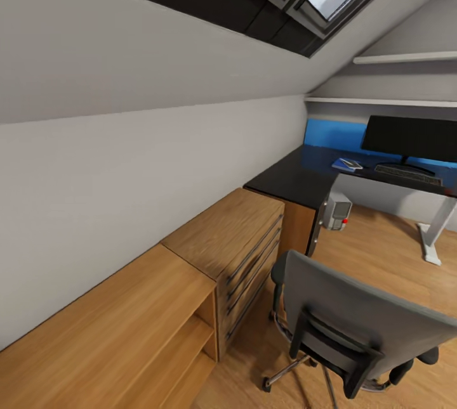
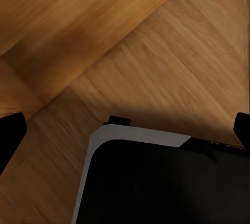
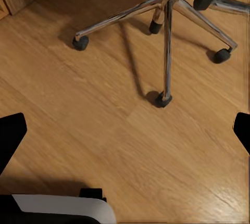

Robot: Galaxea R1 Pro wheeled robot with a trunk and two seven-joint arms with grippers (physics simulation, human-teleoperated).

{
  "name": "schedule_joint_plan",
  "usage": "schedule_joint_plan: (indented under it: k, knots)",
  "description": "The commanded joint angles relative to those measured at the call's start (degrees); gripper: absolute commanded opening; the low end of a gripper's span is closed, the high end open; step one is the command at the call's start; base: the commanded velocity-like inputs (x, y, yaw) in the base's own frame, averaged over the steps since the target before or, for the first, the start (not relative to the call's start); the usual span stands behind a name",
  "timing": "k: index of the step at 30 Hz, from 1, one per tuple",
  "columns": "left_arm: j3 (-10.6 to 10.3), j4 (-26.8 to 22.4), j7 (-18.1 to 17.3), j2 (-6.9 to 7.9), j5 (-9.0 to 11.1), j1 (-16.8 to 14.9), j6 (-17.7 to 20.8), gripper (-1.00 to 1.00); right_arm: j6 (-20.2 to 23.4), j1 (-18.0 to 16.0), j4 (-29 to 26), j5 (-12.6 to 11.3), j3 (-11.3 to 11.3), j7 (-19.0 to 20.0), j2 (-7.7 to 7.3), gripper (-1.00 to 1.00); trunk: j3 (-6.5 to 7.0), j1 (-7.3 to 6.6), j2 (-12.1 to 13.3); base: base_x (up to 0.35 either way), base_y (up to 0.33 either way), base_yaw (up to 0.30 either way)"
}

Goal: In the bedroom, organize the workspace by keeping the computer under the desk, ensuring the monitor is on the desk, placing the keyboard on the desk next to the monitor, placing the mouse on the desk next to the keyboard, moving the folder from the swivel chair onto the desk next to the mouse, stacking the notebook on top of the folder with the pen on top of the notebook, and positioning the swivel chair next to the desk.

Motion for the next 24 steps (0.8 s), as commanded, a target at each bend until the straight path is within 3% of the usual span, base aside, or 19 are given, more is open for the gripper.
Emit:
schedule_joint_plan:
  k: [1,24]
  knots:
    - [-0.49,-0.14,0.08,0.04,0.53,0.04,-0.08,1.00,-0.03,-0.03,0.00,0.09,0.49,-0.54,0.00,1.00,-0.05,0.00,-0.03,-0.001,0.003,-0.288]
    - [-0.46,-0.14,0.08,0.04,0.53,0.04,0.01,1.00,0.06,-0.02,0.00,0.13,0.51,-0.56,-0.01,1.00,-0.05,0.00,-0.03,0.000,0.000,-0.294]
